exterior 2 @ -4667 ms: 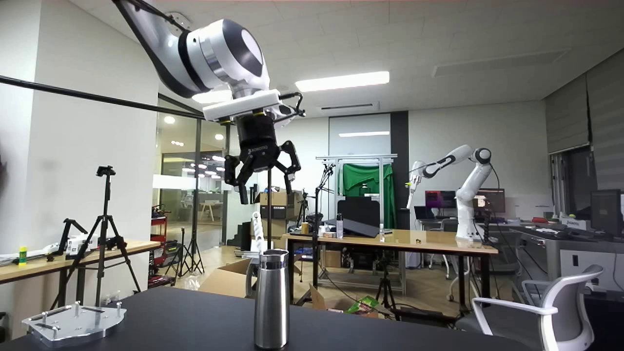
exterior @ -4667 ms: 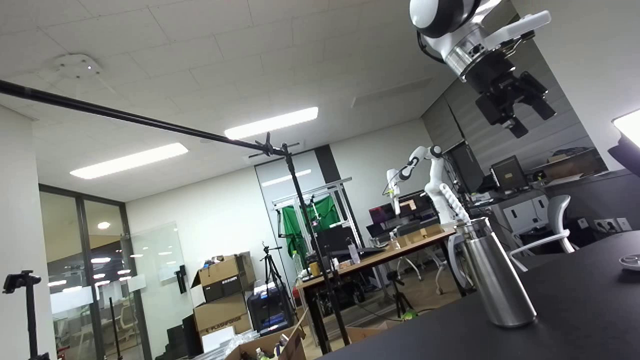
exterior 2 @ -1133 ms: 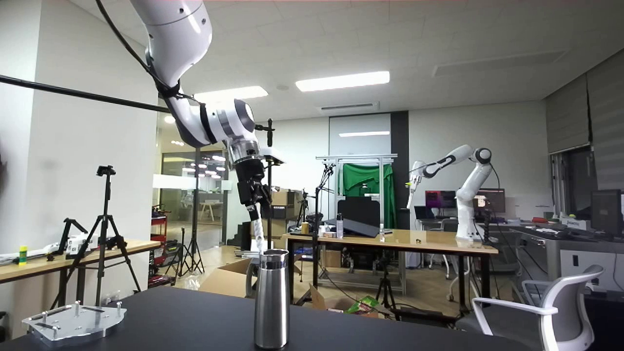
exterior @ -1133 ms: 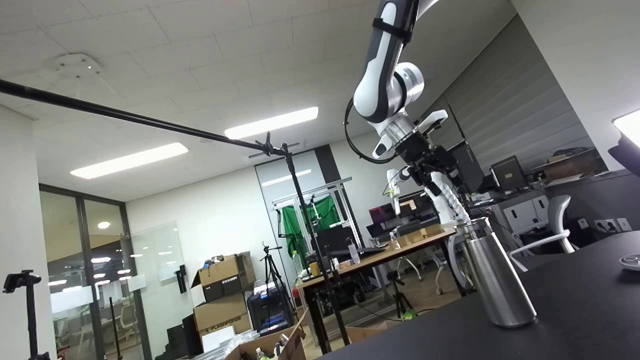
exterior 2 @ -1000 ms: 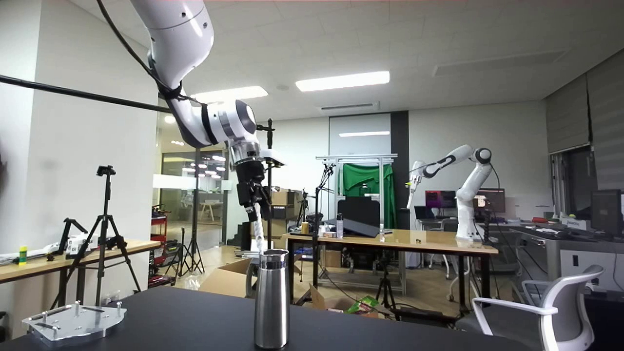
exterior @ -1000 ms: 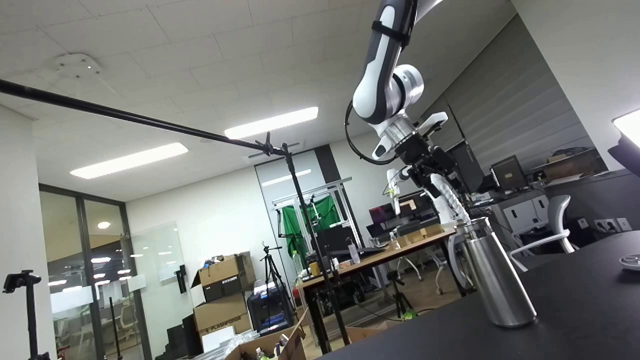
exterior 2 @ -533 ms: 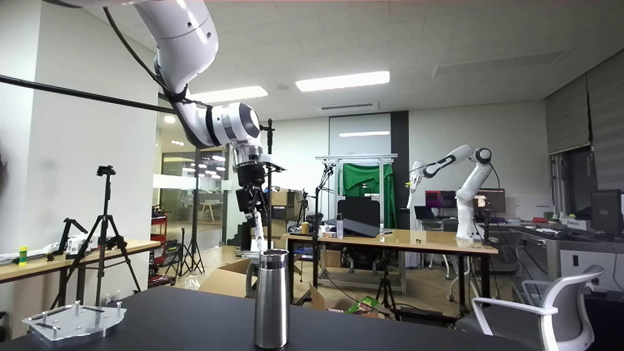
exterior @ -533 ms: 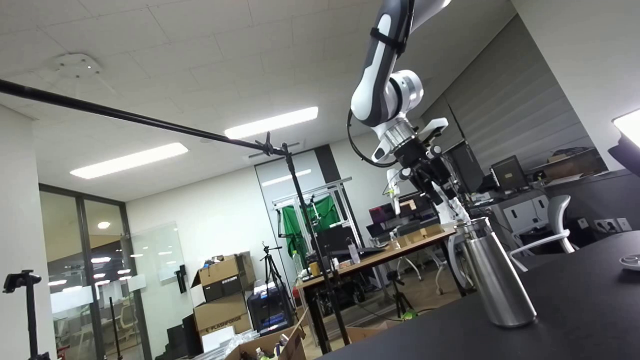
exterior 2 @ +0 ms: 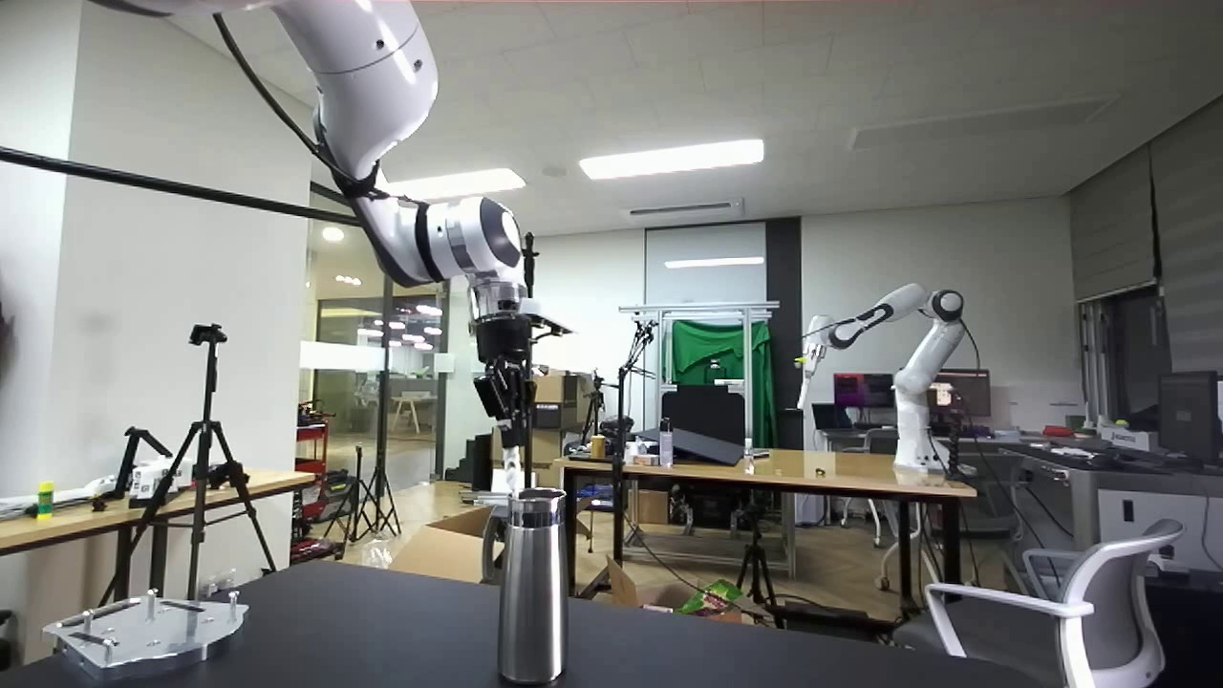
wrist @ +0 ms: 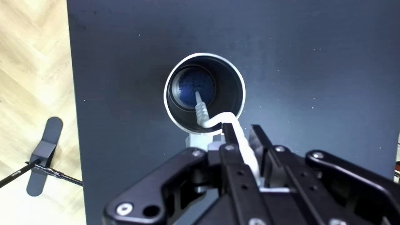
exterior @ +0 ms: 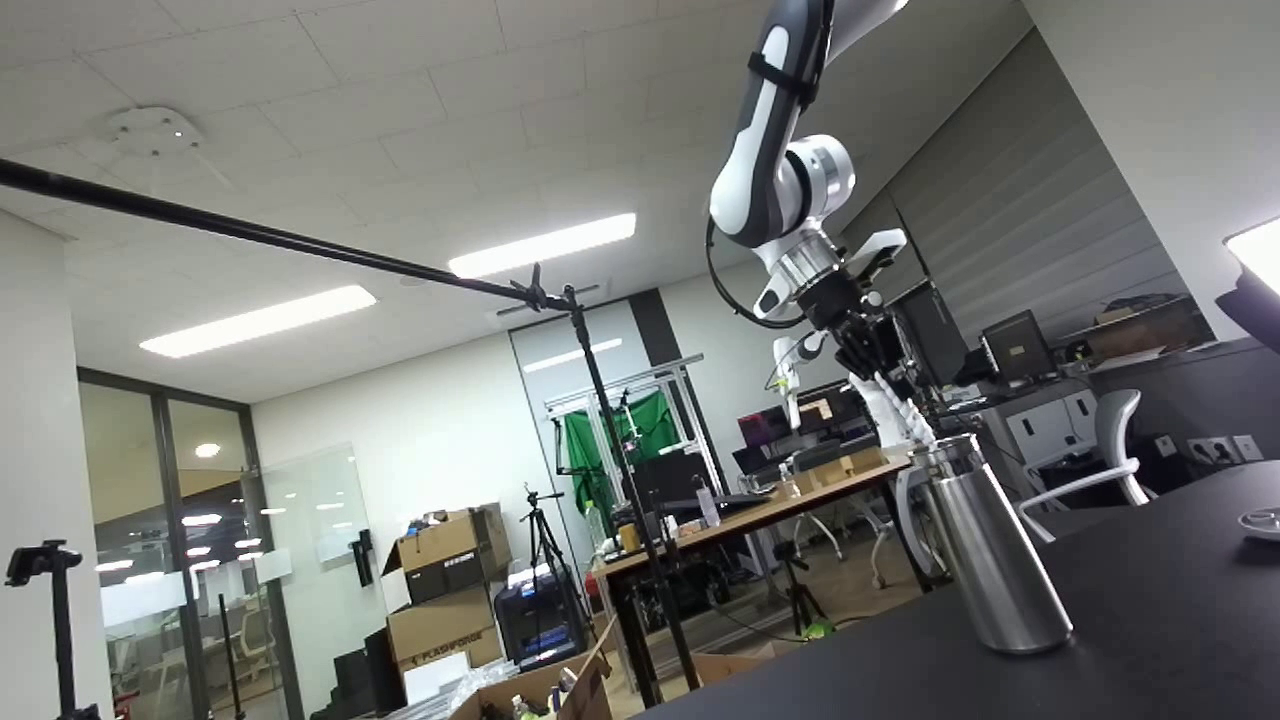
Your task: Use the brush to scrub inside the thermos
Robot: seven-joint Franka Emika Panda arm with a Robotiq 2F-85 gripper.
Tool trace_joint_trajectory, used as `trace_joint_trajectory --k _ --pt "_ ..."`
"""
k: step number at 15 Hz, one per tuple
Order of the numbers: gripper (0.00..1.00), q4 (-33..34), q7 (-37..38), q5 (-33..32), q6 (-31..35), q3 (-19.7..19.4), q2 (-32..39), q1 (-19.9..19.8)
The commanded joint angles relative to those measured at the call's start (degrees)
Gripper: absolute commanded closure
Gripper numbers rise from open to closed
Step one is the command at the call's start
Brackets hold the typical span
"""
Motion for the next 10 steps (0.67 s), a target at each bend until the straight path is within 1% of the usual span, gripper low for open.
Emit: trace_joint_trajectory --k 1,5,10 --pt "0.96 0.8 1.8 3.4 -3.3 0.1 -0.8 -1.5" --pt "0.96 -1.1 3.6 7.6 -3.6 -0.1 -3.4 -3.8" --pt "0.96 -3.2 5.4 9.9 -2.8 -0.7 -7.5 -5.8"
